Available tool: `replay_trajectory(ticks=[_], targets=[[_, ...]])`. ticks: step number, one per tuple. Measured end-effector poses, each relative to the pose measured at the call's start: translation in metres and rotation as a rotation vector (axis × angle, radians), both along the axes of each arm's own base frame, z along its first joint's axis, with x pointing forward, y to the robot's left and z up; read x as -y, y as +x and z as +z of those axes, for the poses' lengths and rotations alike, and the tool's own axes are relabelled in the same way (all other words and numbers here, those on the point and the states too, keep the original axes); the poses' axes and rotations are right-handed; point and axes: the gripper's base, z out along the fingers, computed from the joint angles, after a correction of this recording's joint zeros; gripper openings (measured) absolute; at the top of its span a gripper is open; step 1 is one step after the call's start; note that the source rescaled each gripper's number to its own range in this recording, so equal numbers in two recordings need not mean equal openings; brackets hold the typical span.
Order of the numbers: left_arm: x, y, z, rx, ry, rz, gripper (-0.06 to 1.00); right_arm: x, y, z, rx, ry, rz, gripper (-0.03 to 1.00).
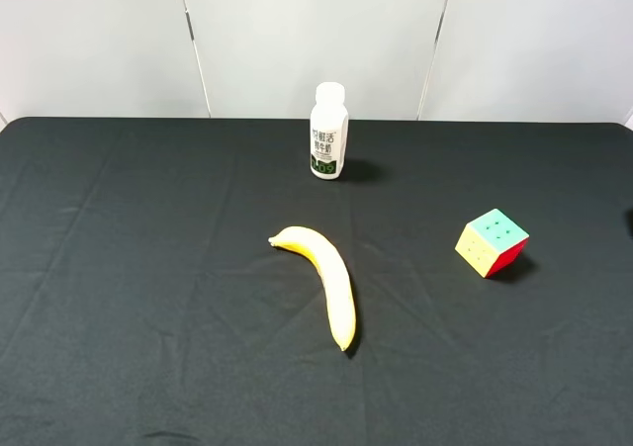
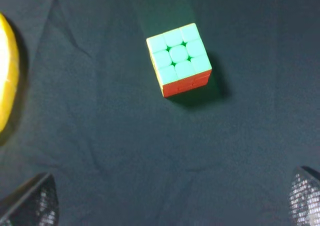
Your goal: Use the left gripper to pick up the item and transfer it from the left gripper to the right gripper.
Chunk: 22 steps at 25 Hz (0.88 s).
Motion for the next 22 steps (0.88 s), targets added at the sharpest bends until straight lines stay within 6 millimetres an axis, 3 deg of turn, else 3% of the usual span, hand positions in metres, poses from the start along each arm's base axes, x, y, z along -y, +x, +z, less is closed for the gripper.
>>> replay_trajectory(ticks=[5, 12, 18, 22], targets=[[0.0, 0.0, 0.0, 0.0, 0.0, 0.0, 0.82, 0.006, -0.04, -0.012, 0.09, 0.012, 0.003, 0.99], [0.0, 0.0, 0.0, 0.0, 0.0, 0.0, 0.82, 0.012, -0.08, -0.031, 0.256, 0.072, -0.038, 0.99], [0.0, 0.0, 0.0, 0.0, 0.0, 0.0, 0.82, 0.021, -0.102, -0.031, 0.418, 0.061, -0.088, 0.99], [0.0, 0.0, 0.0, 0.0, 0.0, 0.0, 0.82, 0.024, -0.102, -0.035, 0.428, 0.036, -0.113, 0.99]])
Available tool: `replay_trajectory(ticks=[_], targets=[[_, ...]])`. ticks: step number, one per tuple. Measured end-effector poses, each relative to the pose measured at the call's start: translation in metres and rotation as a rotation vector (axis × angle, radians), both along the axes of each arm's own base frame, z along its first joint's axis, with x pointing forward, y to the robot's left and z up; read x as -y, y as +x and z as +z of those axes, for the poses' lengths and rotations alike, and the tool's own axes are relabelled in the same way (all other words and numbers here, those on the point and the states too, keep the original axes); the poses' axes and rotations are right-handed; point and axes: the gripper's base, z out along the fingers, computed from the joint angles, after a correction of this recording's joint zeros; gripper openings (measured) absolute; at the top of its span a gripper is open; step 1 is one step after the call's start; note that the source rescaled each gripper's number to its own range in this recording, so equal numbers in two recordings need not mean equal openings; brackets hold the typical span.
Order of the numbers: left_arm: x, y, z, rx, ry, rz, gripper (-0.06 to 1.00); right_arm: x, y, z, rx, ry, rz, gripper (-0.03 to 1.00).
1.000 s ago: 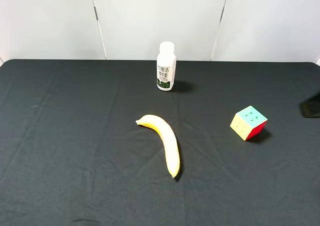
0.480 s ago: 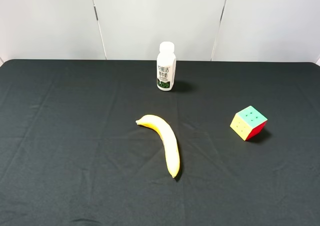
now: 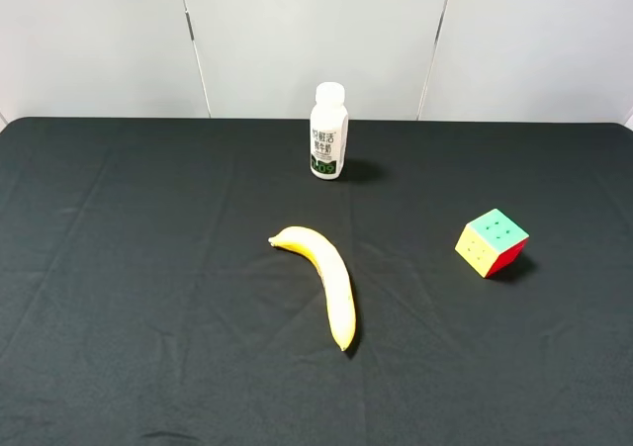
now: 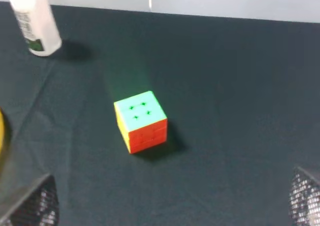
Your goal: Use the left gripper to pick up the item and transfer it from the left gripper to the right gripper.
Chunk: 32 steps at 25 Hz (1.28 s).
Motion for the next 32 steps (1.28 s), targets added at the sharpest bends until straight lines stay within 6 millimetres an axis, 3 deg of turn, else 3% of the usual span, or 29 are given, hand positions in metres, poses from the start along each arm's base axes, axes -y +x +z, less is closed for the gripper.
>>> replay_trajectory(ticks=[9, 22, 32], targets=[[0.0, 0.0, 0.0, 0.0, 0.0, 0.0, 0.81, -0.002, 0.012, -0.015, -0.003, 0.01, 0.003, 0.99], [0.0, 0.0, 0.0, 0.0, 0.0, 0.0, 0.81, -0.003, 0.013, -0.014, 0.012, 0.012, 0.002, 0.99], [0.0, 0.0, 0.0, 0.0, 0.0, 0.0, 0.81, -0.004, 0.013, -0.014, 0.012, 0.018, -0.137, 0.99]])
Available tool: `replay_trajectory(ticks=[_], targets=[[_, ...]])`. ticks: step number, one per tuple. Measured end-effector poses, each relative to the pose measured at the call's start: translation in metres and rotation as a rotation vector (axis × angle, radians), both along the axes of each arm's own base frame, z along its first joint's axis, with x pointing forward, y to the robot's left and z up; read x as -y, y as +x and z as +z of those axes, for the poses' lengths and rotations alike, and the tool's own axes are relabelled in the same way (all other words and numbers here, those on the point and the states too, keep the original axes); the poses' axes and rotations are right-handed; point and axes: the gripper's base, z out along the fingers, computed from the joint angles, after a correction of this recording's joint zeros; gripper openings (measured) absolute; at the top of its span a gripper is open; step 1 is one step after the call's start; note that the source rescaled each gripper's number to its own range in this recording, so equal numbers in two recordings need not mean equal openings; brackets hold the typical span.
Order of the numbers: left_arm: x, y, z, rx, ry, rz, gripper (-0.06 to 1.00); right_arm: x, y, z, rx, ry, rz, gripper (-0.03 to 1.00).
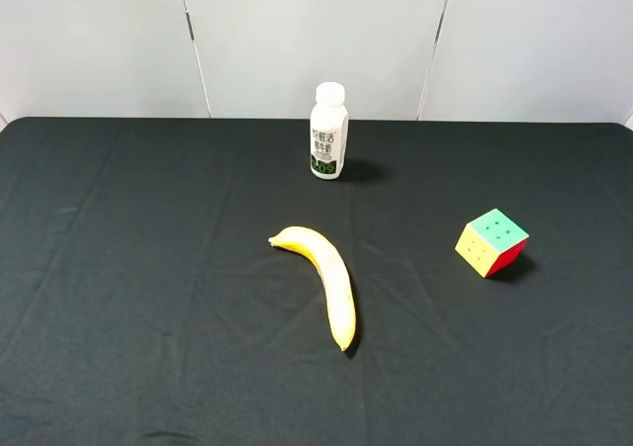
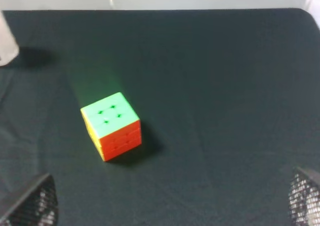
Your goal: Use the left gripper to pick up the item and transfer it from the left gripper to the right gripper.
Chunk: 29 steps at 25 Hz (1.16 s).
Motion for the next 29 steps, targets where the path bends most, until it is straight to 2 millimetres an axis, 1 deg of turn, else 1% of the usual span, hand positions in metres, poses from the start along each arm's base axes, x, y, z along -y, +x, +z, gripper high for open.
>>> replay_trajectory(ticks=[29], targets=[[0.0, 0.0, 0.0, 0.0, 0.0, 0.0, 0.81, 0.0, 0.0, 0.0, 0.0, 0.0, -0.006, 0.99]])
